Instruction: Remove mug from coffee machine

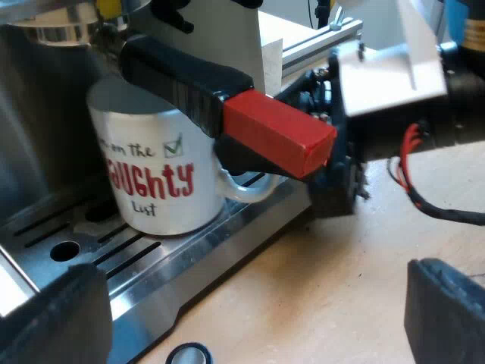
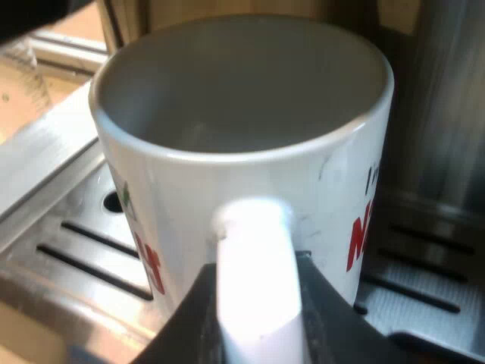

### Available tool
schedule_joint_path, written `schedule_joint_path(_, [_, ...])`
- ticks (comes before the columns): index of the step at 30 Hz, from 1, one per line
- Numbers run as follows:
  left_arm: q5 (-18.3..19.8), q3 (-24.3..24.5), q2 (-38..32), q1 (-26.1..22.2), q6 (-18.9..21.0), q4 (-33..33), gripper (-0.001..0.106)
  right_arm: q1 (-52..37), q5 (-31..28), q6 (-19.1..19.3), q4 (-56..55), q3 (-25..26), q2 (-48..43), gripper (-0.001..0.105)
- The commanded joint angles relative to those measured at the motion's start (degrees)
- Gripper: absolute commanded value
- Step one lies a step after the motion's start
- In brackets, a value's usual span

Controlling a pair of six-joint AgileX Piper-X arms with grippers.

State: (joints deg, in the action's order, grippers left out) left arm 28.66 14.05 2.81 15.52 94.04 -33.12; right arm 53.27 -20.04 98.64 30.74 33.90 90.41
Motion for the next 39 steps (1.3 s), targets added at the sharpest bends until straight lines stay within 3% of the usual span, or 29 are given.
schedule_joint_path(1, [0.70,-0.20,0.10,0.29,-0.13,0.41,0.080,0.28,-0.57,0.14,0.27,-0.53,-1.02,0.000])
schedule_joint_path(19, [1.85,-0.20,0.10,0.29,-0.13,2.18,0.080,1.72,-3.14,0.14,-0.34,-7.74,-11.83,0.000])
schedule_joint_path(23, [2.05,-0.20,0.10,0.29,-0.13,2.21,0.080,1.72,-3.14,0.14,-8.49,-8.51,-17.26,0.000])
schedule_joint_path(27, [4.65,-0.20,0.10,0.29,-0.13,2.21,0.080,1.72,-3.24,0.14,-13.40,-8.51,-21.89,0.000])
schedule_joint_path(35, [4.64,-0.20,0.10,0.29,-0.13,2.21,0.080,1.72,-3.26,0.14,-20.44,-8.51,-28.21,0.000])
schedule_joint_path(39, [6.88,-0.20,0.10,0.29,0.78,2.21,0.080,1.72,-3.49,0.14,-30.06,-8.51,-34.87,0.000])
